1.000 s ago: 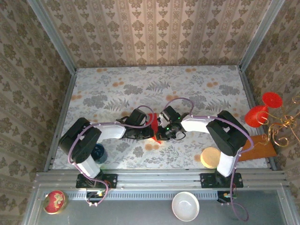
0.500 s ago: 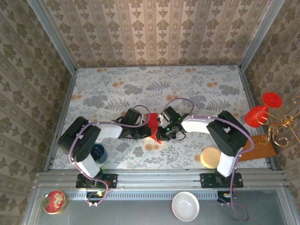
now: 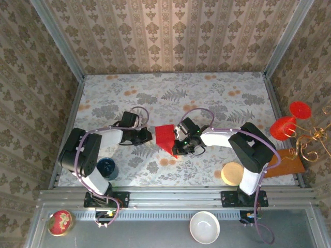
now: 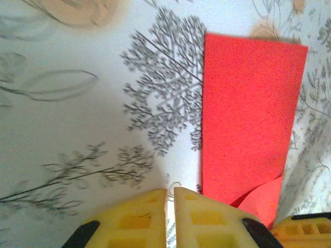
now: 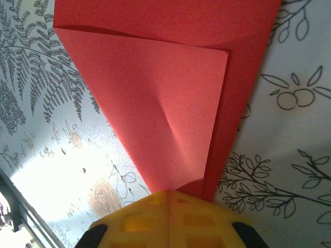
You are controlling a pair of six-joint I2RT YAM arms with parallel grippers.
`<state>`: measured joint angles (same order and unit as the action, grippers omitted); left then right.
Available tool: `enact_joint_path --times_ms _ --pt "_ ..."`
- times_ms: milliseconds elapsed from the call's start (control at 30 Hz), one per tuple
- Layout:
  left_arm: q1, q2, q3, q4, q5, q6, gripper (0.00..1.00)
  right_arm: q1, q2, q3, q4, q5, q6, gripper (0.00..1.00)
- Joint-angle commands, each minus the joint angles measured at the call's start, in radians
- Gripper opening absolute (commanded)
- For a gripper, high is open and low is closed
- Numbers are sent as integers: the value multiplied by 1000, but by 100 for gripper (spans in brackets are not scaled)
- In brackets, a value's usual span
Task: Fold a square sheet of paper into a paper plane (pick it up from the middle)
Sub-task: Third fold the triangle at the center of the table.
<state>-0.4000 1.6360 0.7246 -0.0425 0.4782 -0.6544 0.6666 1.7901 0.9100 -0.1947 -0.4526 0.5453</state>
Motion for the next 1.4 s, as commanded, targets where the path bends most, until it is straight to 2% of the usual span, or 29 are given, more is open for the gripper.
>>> enact_joint_path --times_ms 0,133,300,567,833,1133,1367 --pt "-22 -68 16 -87 -51 -8 16 -7 -8 -16 -109 76 -22 3" --pt "-93 -127 -33 -27 -64 -137 25 -9 -115 7 16 15 39 19" --pt "-155 -187 -114 68 -109 -295 38 -9 -131 -37 135 27 130 20" --pt "-211 -201 -184 199 -119 -455 45 -10 -36 1 111 69 147 21" --pt "-223 -156 -180 200 -125 -508 46 -22 25 1 95 90 140 23" --pt "-224 -112 -166 260 -92 -543 32 -24 45 -23 99 84 138 23" --pt "-224 -70 -129 255 -82 -538 31 -25 48 -31 104 85 134 22"
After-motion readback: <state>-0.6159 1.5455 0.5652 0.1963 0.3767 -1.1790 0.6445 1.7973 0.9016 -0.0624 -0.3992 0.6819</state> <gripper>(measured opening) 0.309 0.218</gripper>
